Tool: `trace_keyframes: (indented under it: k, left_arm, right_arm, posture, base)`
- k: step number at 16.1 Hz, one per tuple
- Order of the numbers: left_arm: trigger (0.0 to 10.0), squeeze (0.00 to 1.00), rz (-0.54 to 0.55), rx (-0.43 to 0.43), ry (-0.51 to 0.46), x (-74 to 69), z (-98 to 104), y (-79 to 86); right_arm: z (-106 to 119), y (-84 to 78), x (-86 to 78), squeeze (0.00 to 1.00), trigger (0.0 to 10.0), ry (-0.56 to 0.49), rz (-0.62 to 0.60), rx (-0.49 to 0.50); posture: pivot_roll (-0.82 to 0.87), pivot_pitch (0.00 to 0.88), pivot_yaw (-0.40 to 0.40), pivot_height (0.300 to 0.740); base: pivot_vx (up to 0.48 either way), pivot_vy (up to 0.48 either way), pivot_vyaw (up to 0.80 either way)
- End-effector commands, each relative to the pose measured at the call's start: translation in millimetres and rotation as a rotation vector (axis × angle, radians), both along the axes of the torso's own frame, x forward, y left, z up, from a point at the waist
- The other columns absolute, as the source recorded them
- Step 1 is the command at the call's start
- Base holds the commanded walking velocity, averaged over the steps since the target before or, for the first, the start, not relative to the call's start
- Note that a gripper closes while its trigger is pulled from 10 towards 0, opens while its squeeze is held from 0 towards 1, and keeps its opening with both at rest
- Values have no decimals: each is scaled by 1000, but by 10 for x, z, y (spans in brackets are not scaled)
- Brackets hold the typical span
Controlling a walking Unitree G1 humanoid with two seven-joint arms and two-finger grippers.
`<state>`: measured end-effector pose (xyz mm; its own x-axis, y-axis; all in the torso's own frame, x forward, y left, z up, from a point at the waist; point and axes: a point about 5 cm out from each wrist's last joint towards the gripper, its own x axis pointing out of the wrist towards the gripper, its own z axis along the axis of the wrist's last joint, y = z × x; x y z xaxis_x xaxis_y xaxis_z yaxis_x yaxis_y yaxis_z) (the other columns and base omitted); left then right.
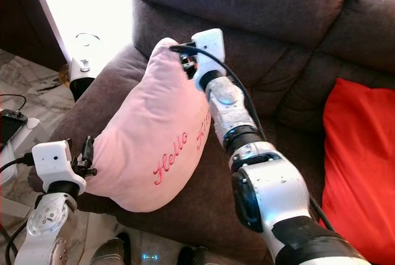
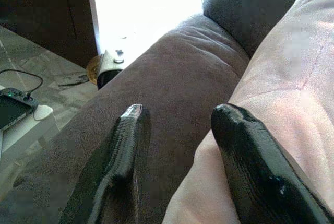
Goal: Move the pillow to the sofa from floor
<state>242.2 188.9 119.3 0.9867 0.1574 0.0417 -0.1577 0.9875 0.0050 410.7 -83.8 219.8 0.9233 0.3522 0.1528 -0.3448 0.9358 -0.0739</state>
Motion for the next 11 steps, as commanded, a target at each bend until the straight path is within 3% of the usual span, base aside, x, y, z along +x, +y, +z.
trace_keyframes:
  k: [1,2,3,5,7,9,11]
  left_arm:
    - [10000,0,-1,7,27,17,-58,-29]
    - [10000,0,11,23,-14,42,10,-9]
    - [10000,0,13,39,-113,93,207,10]
    - [10000,0,15,50,-178,189,384,19]
    - [10000,0,-2,46,-188,269,406,-8]
    - [10000,0,-22,39,-167,303,333,-48]
    - [10000,0,-33,39,-164,324,310,-63]
  right_arm:
    - [161,-160,34,0,10000,-67,-72,24]
    - [209,-217,38,0,10000,-93,-96,45]
    - [274,-300,28,0,10000,-145,-120,61]
    - [241,-401,-1,0,10000,-177,-147,37]
    - [55,-600,-66,0,10000,-165,-208,29]
    - [-303,-785,-182,0,10000,-90,-257,-2]
    - [-561,-877,-283,0,10000,-28,-277,-25]
  posture:
    - [150,176,-184,740]
    - [148,173,-182,740]
    - [140,168,-182,740]
    - [132,156,-177,740]
    - [122,135,-171,740]
    - [110,106,-163,740]
    - [112,92,-159,740]
  base:
    - [0,0,0]
    - [0,0,0]
    - [0,0,0]
    - [0,0,0]
    - [0,0,0]
    - [0,0,0]
    - [0,0,0]
